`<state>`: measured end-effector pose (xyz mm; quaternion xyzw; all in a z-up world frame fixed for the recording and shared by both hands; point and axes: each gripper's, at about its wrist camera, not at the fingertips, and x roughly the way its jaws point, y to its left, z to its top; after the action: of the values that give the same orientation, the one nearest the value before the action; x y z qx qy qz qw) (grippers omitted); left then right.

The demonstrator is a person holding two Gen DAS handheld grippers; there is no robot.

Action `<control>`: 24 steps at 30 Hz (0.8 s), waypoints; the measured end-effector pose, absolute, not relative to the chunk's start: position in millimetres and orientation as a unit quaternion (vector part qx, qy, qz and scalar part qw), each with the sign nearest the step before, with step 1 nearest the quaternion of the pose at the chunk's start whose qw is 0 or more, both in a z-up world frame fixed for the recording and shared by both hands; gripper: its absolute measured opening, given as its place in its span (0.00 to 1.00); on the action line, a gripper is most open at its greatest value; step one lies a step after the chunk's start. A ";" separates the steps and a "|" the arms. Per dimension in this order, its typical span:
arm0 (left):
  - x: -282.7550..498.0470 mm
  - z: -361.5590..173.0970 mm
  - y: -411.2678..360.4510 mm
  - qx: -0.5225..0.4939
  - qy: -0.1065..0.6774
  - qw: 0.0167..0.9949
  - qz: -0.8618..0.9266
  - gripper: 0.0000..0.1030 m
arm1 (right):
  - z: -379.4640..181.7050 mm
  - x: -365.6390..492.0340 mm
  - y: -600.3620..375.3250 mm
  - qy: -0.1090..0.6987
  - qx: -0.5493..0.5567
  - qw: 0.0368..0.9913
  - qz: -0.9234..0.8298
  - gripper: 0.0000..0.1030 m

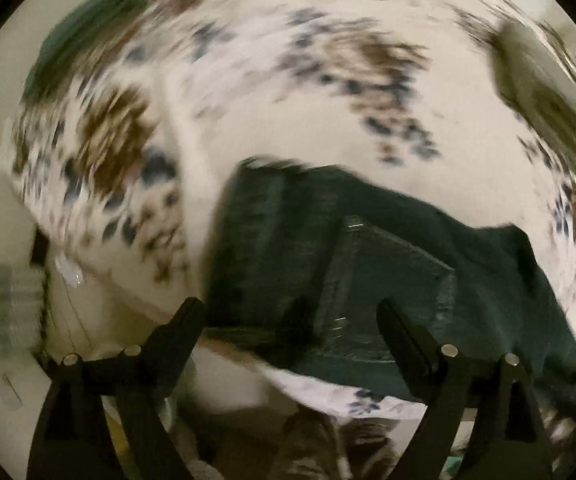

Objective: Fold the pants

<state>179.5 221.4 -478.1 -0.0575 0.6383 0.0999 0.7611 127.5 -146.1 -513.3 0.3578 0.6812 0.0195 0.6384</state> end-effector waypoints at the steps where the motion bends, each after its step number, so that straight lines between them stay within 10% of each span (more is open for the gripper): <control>1: 184.6 -480.4 207.9 -0.046 0.639 0.762 0.092 0.86 | -517.2 152.3 -131.0 0.677 0.349 0.646 0.050 0.57; 6: 211.0 -502.6 156.3 -0.026 0.645 0.762 0.054 0.86 | -556.0 233.5 -104.2 0.685 0.333 0.643 0.076 0.26; 10: 222.1 -514.6 131.4 -0.017 0.655 0.754 0.036 0.86 | -555.7 258.1 -130.5 0.654 0.370 0.658 0.049 0.25; 13: 226.4 -505.4 113.4 -0.021 0.654 0.756 0.016 0.86 | -533.8 239.0 -165.3 0.620 0.423 0.658 0.059 0.29; 16: 226.1 -492.7 85.8 -0.013 0.650 0.759 -0.008 0.86 | -508.2 187.6 -212.8 0.578 0.456 0.675 0.050 0.65; 24: 210.9 -505.7 -62.7 0.030 0.678 0.726 -0.109 0.86 | -501.9 -29.0 -393.1 0.491 0.524 0.670 -0.188 0.67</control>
<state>210.9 -62.7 -505.7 0.0302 0.6779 -0.1091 0.7264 -29.0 -393.1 -501.9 0.5240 0.4909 -0.1884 0.6701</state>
